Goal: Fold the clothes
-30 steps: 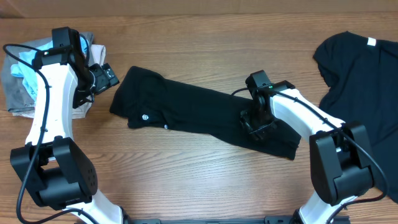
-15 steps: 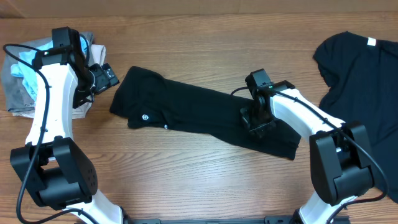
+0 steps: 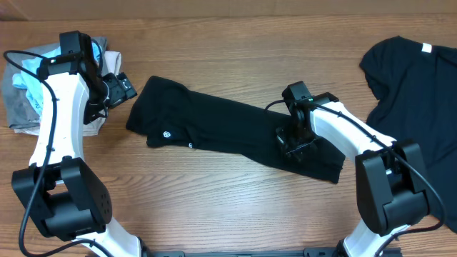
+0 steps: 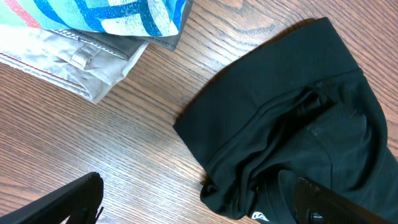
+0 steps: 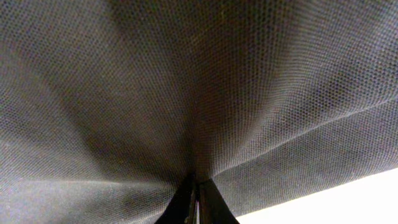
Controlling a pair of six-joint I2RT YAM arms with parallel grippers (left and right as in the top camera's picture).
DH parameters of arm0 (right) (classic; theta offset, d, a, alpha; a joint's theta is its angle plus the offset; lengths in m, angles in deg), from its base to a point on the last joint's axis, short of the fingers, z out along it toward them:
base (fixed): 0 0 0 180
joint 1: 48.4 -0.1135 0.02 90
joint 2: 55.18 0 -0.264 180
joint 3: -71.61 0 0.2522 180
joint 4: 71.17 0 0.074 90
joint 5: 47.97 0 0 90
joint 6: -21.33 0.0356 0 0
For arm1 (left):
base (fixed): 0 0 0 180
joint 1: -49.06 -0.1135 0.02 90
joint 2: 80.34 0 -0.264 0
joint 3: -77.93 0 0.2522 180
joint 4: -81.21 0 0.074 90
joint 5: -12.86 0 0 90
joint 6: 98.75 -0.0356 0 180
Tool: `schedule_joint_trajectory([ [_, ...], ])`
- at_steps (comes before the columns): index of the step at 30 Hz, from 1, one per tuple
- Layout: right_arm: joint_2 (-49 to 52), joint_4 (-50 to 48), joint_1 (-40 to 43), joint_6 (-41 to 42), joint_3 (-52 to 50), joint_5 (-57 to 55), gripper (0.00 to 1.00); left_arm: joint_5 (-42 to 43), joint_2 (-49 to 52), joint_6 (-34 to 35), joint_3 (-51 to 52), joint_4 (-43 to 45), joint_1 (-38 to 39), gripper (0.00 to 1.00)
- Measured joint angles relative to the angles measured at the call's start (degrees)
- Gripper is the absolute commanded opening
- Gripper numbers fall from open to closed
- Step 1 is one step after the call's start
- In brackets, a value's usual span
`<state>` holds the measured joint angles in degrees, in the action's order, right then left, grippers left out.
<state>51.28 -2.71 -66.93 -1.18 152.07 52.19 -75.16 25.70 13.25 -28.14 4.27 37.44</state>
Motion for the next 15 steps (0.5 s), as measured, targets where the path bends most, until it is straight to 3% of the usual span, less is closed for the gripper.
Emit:
schedule_joint_trajectory([
  [4, 0.0, 0.2, -0.5, -0.2, 0.0, 0.1, 0.14, 0.0, 0.0, 0.0, 0.0, 0.0, 0.0, 1.00],
  [10, 0.0, 1.8, -2.4, -0.8, 0.0, -0.5, 0.20, 0.0, 0.0, 0.0, 0.0, 0.0, 0.0, 1.00],
  [15, 0.0, 5.9, -0.9, -6.8, 2.4, -0.6, 0.21, 0.0, 0.0, 0.0, 0.0, 0.0, 0.0, 1.00],
])
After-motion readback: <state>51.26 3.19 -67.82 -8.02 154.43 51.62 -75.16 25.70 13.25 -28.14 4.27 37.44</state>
